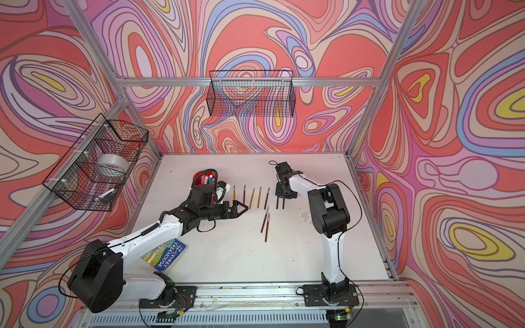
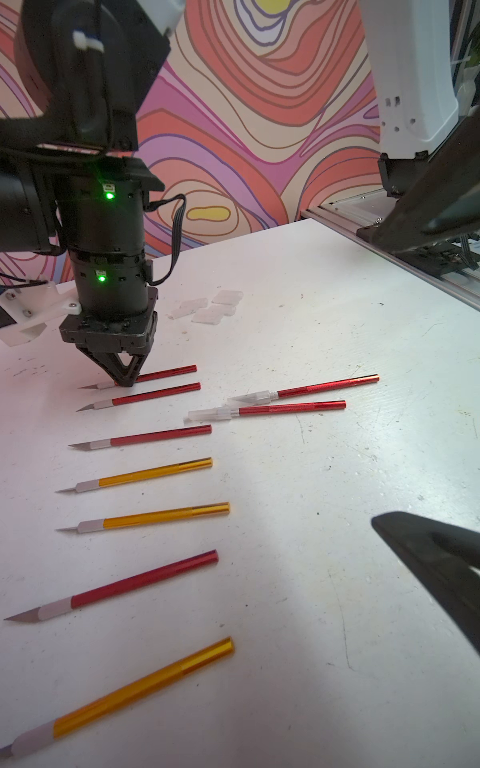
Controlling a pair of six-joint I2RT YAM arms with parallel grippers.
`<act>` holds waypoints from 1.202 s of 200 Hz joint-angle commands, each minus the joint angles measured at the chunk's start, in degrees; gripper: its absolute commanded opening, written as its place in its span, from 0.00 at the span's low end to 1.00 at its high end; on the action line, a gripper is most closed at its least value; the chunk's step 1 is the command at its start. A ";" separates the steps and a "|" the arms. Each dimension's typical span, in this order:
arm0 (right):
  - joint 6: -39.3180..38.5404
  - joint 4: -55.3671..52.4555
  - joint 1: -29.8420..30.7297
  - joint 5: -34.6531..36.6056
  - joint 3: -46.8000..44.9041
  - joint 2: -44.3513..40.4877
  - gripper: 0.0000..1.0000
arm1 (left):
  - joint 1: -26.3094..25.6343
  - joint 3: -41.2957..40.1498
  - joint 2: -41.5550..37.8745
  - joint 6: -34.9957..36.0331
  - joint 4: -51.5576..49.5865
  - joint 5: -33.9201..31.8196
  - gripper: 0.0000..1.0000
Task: Remove protective caps from carving knives
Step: Place the carving knife at the center of the board.
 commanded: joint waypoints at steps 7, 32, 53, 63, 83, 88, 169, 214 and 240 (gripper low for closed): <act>0.08 -0.69 -0.59 -1.16 -0.83 2.54 0.18 | 0.49 -0.43 -0.90 0.82 -0.34 -0.17 1.00; 0.12 -0.63 -0.64 -1.89 -0.87 1.71 0.20 | 0.49 -0.36 -0.83 0.91 -0.45 -0.31 1.00; 0.12 -0.64 -0.64 -3.36 -1.18 0.44 0.21 | 0.58 -0.30 -0.37 0.90 -0.54 -0.38 1.00; 0.17 -0.68 -0.60 -3.87 -1.29 -0.40 0.22 | 0.58 -0.17 -0.05 0.91 -0.40 -0.32 1.00; 0.12 -0.68 -0.64 -4.51 -1.83 -2.46 0.23 | 0.57 -0.04 0.40 0.67 -0.29 -0.17 1.00; 0.01 -0.76 -0.64 -4.54 -1.99 -3.04 0.24 | 0.53 0.00 0.40 0.66 -0.28 -0.20 1.00; -1.23 0.49 -0.65 -7.34 -7.34 -13.73 0.29 | 0.53 -0.08 -0.08 0.53 -1.68 -2.00 1.00; -4.10 3.37 -0.64 -12.41 -12.90 -19.80 0.28 | -2.07 1.54 -1.62 2.17 -5.14 -7.43 1.00; -4.46 6.01 -0.60 -16.13 -17.10 -24.77 0.28 | -5.96 5.17 -0.20 4.51 -9.39 -13.11 1.00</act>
